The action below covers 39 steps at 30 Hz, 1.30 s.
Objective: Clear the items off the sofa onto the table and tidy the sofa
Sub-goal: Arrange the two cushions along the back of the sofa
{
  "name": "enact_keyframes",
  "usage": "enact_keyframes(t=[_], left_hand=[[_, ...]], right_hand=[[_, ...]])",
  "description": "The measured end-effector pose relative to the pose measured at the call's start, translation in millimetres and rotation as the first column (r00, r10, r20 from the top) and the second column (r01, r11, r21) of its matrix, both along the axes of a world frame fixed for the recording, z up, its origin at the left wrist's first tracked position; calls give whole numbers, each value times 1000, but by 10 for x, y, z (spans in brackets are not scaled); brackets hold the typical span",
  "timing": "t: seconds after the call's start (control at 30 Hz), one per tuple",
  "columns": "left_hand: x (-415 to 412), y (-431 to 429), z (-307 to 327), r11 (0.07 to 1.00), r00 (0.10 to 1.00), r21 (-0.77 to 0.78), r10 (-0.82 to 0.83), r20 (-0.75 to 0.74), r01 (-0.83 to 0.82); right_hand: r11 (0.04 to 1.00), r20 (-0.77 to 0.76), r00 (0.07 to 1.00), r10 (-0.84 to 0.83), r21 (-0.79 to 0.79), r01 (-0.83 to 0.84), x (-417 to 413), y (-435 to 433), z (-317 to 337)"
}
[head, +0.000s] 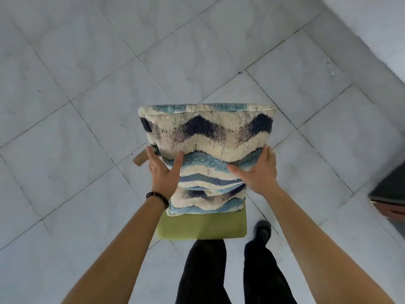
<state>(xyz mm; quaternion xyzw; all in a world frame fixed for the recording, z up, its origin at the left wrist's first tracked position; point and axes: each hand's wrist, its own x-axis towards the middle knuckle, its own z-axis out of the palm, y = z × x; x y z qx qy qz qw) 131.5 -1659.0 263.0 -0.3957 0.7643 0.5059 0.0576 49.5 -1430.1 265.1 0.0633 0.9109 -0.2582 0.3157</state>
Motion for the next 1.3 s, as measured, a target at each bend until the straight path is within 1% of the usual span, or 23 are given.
enact_keyframes(t=[0.03,0.1,0.17,0.23,0.33,0.43,0.5,0.6,0.73,0.83,0.9,0.97,1.03,1.07,1.1,1.2,1.3], left_hand=[[-44,-30,-27,1000,1000,31,3,2,-3],[-82,-73,-12,999,1000,50,4,-18,-3],[-47,-82,85,1000,998,13,-15,-61,16],[26,-72,195,999,992,11,-32,-124,34],[54,38,440,996,979,88,20,-201,-2],[62,270,792,994,948,87,86,-306,-62],[112,452,990,994,934,95,81,-347,-51],[243,776,1322,988,905,137,-3,-426,68],[670,1306,1823,940,808,140,-184,-560,311],[1156,1757,2094,875,709,57,-350,-612,481],[1561,2115,2252,817,642,22,-435,-631,576],[1984,2501,2433,720,560,47,-495,-664,692],[2477,2972,2582,586,447,25,-587,-675,810],[2660,3174,2617,528,394,12,-617,-681,849],[2719,3239,2633,496,366,12,-625,-689,868],[3127,3778,2700,353,257,-17,-713,-653,935],[3342,4268,2734,277,192,-41,-757,-624,960]], right_hand=[[1000,-11,999,-30,-6,30,4,-40,-58],[987,-62,988,-138,-89,132,42,-77,-99],[950,-97,959,-266,-193,244,122,-75,-16],[912,-119,928,-353,-266,313,227,-18,151],[873,-187,886,-425,-344,346,425,108,511],[817,-236,827,-510,-433,381,629,289,881],[769,-240,787,-568,-495,404,783,464,1130],[689,-259,694,-672,-562,458,1112,789,1489],[520,-265,493,-829,-689,504,1894,1272,1902],[414,-264,350,-899,-772,482,2735,1664,2169],[365,-265,262,-928,-790,493,3387,1933,2295],[328,-291,153,-944,-799,504,4048,2186,2402],[300,-324,46,-945,-801,518,4776,2494,2463],[302,-349,15,-937,-787,539,5043,2629,2471],[318,-368,25,-930,-767,557,5113,2670,2468],[281,-383,-42,-923,-743,608,5677,3035,2494],[263,-393,-73,-917,-730,631,5996,3448,2491]])
